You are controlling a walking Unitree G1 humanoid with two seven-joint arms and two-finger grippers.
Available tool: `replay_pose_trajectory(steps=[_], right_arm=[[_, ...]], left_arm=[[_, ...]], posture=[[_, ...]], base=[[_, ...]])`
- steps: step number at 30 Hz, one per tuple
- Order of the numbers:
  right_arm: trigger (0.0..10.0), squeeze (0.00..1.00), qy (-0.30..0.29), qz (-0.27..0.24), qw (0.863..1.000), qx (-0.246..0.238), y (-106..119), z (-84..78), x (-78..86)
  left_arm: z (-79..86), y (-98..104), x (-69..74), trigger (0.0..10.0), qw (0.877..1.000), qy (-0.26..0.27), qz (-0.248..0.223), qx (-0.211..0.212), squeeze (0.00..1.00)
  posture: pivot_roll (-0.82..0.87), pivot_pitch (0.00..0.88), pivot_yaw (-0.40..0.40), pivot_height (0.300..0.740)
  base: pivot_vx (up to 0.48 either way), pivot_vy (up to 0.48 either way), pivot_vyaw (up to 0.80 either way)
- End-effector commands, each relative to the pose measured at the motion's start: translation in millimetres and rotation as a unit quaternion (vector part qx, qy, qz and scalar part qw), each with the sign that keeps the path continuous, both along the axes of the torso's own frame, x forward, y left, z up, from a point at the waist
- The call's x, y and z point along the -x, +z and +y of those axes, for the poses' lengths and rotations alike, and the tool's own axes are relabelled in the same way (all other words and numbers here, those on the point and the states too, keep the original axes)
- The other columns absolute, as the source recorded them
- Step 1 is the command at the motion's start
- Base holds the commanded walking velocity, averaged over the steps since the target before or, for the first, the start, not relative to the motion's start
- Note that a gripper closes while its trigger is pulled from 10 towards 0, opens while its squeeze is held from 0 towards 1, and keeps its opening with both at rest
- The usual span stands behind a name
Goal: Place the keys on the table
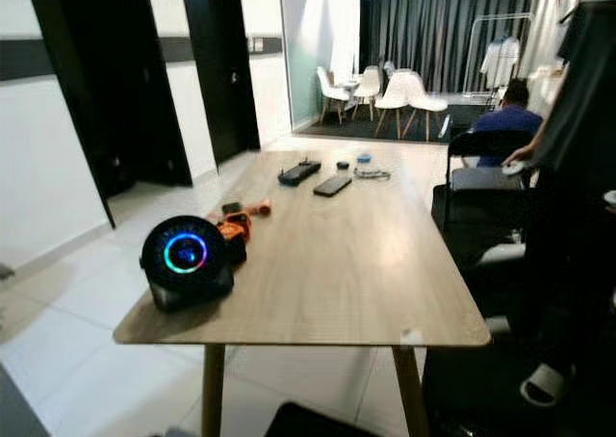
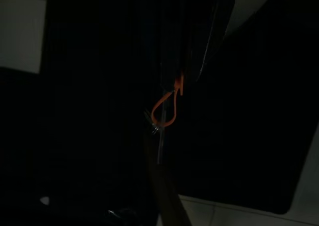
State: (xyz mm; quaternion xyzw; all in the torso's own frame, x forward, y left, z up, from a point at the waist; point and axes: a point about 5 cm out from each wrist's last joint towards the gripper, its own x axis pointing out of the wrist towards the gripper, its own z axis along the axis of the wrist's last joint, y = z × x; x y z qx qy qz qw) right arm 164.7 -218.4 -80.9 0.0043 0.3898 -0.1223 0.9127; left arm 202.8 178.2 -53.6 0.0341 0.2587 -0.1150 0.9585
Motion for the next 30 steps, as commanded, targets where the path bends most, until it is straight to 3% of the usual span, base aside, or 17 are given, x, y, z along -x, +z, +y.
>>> replay_pose_trajectory(steps=[1,24,30], right_arm=[[10.0,0.0,0.0,0.007,1.0,-0.006,-2.4,4.0,3.0],[10.0,0.0,0.023,0.007,1.0,-0.004,-3.2,8.2,4.1],[10.0,0.0,0.03,0.011,0.999,-0.003,-3.8,8.9,4.7]], left_arm=[[4.4,1.1,-0.8,10.0,1.0,0.002,-0.002,-0.006,0.0],[6.7,1.4,1.7,10.0,1.0,0.001,-0.009,-0.01,0.0],[7.0,0.3,3.3,10.0,1.0,0.003,-0.006,-0.012,0.0]], posture=[[0.01,0.0,0.019,0.74],[0.02,0.0,0.016,0.74],[0.02,0.0,0.016,0.74]], base=[[-0.274,0.0,0.0],[-0.023,0.0,0.0],[0.0,0.0,0.72]])
